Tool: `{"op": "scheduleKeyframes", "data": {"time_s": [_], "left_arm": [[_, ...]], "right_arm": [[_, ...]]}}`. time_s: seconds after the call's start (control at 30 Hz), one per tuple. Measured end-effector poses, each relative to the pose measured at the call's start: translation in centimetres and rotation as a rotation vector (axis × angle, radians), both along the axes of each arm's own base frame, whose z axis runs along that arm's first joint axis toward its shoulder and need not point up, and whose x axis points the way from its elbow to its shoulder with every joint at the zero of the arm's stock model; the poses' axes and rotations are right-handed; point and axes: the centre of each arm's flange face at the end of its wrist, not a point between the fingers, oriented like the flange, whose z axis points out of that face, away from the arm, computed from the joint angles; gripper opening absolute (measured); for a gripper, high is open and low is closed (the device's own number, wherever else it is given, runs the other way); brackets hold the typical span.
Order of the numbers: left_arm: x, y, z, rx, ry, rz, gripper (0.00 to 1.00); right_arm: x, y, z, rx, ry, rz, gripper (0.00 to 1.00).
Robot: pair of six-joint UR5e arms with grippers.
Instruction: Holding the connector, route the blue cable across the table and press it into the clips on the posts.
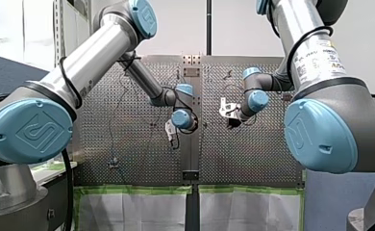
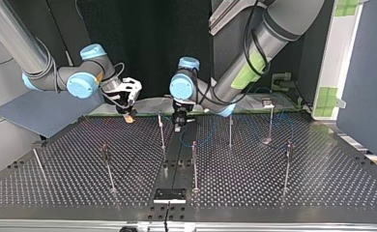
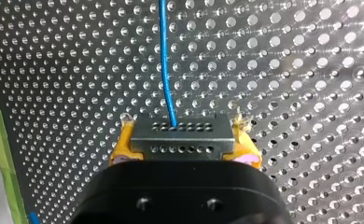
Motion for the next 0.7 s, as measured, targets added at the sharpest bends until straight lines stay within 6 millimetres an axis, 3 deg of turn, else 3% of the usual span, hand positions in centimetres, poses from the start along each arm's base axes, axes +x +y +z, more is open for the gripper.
{"op": "scheduleKeyframes", "data": {"time_s": [0.5,0.7], "left_arm": [[-4.6,0.6,3.5,0.045,0.025,0.004,0.05],[-6.9,-0.1,2.2,0.049,0.015,-0.024,0.05]], "right_arm": [[0.3,0.6,0.9,0.008,0.008,0.021,0.0],[0.4,0.8,1.0,0.015,0.004,0.022,0.0]]}}
